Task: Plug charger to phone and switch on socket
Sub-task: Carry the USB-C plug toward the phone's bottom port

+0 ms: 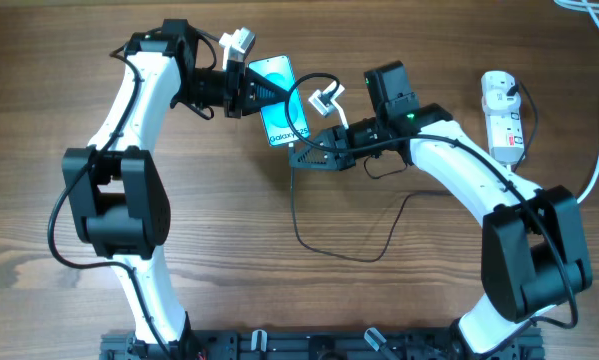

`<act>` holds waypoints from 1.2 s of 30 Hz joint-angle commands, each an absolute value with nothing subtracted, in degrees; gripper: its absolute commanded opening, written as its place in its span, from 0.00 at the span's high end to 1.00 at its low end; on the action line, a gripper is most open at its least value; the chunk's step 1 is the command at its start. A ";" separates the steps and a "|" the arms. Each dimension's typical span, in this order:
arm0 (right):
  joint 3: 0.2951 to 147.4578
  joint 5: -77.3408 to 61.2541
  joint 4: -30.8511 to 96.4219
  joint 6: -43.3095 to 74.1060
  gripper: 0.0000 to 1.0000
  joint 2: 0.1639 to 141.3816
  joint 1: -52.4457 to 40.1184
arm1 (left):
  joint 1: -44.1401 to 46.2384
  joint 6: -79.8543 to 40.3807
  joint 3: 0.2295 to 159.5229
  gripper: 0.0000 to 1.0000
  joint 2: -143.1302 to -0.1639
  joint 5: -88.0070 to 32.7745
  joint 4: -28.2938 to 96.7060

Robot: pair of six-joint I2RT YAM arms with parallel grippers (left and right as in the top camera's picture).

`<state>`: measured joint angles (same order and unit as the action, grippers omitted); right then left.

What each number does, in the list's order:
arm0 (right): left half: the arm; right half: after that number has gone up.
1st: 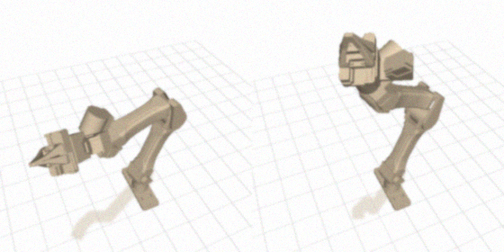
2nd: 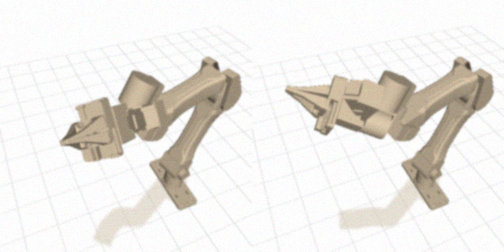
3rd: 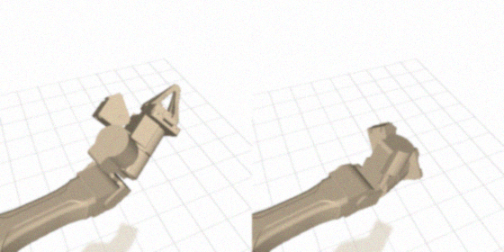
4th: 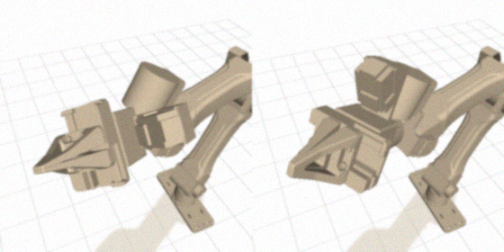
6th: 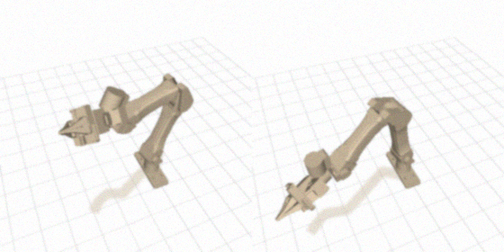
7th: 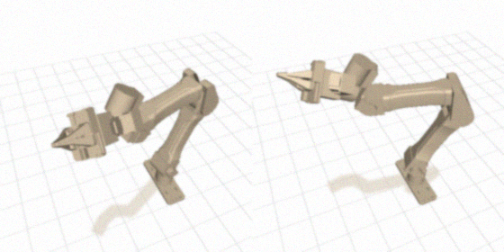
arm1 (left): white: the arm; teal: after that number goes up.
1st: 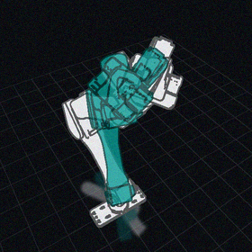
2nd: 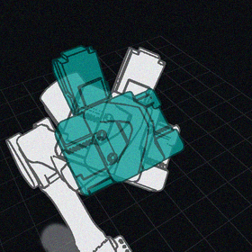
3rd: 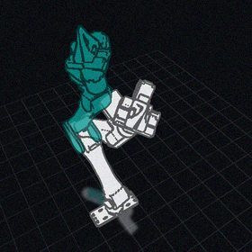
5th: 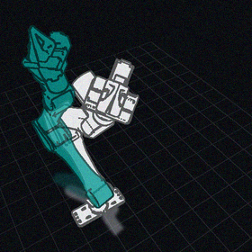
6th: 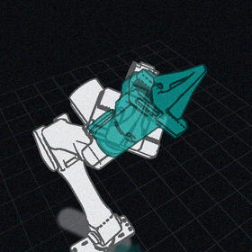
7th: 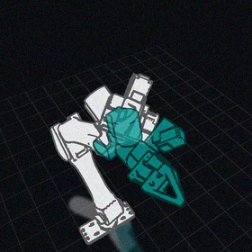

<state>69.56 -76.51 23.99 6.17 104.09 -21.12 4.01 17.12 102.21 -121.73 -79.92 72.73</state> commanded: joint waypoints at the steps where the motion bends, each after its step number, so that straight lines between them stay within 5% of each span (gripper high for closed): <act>1: 69.73 -78.50 22.39 5.13 0.96 104.81 -20.97 | 4.25 19.62 102.35 0.96 -121.60 -81.60 73.34; 36: 67.00 -84.82 12.88 13.82 0.96 106.08 -18.15 | 2.13 19.00 102.35 0.96 -121.60 -90.15 67.48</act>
<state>67.46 -85.60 14.48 11.16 105.03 -18.11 2.15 19.68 102.21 -121.73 -87.13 67.61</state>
